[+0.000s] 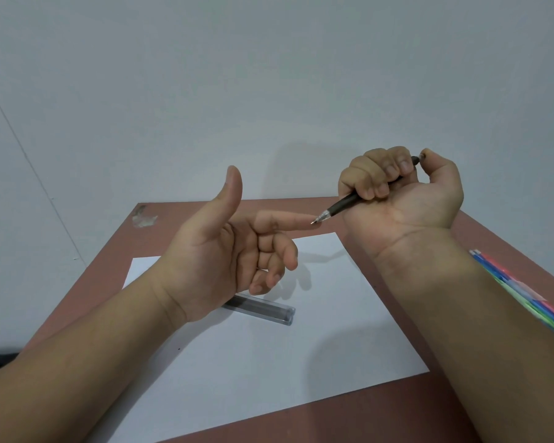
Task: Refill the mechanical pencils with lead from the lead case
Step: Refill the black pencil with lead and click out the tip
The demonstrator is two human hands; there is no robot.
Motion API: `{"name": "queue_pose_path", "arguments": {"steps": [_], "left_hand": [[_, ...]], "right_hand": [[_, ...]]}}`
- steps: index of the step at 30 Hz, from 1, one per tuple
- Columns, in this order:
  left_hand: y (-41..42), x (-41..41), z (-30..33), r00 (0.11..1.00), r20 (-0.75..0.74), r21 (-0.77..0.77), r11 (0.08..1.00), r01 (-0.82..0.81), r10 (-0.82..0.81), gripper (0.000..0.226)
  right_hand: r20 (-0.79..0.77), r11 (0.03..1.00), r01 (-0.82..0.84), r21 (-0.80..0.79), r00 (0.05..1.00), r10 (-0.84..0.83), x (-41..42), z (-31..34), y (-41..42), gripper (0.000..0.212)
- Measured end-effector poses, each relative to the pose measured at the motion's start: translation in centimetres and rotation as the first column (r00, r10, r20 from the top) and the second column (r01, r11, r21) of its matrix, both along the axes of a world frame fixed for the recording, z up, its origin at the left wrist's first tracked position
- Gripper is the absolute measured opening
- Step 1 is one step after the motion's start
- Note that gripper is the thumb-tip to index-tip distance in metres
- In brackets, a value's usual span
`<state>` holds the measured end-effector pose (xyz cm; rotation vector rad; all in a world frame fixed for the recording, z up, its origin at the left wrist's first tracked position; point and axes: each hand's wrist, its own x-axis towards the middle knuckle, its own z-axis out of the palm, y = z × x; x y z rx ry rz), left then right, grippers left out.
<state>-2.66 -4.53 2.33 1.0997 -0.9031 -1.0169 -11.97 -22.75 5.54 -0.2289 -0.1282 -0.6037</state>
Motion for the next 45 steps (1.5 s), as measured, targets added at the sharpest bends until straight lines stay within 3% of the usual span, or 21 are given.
{"name": "queue_pose_path", "arguments": {"steps": [37,45], "left_hand": [[0.04,0.29,-0.02,1.0,0.003,-0.002,1.0,0.002,-0.002,0.1],[0.13,0.21,-0.05,1.0,-0.005,-0.027,0.999,0.028,-0.028,0.098]], "right_hand": [[-0.018,0.996,0.073,-0.043,0.997,-0.073,-0.24,0.49,-0.04,0.035],[-0.018,0.993,0.089,-0.073,0.996,-0.09,-0.23,0.51,0.26,0.023]]}}
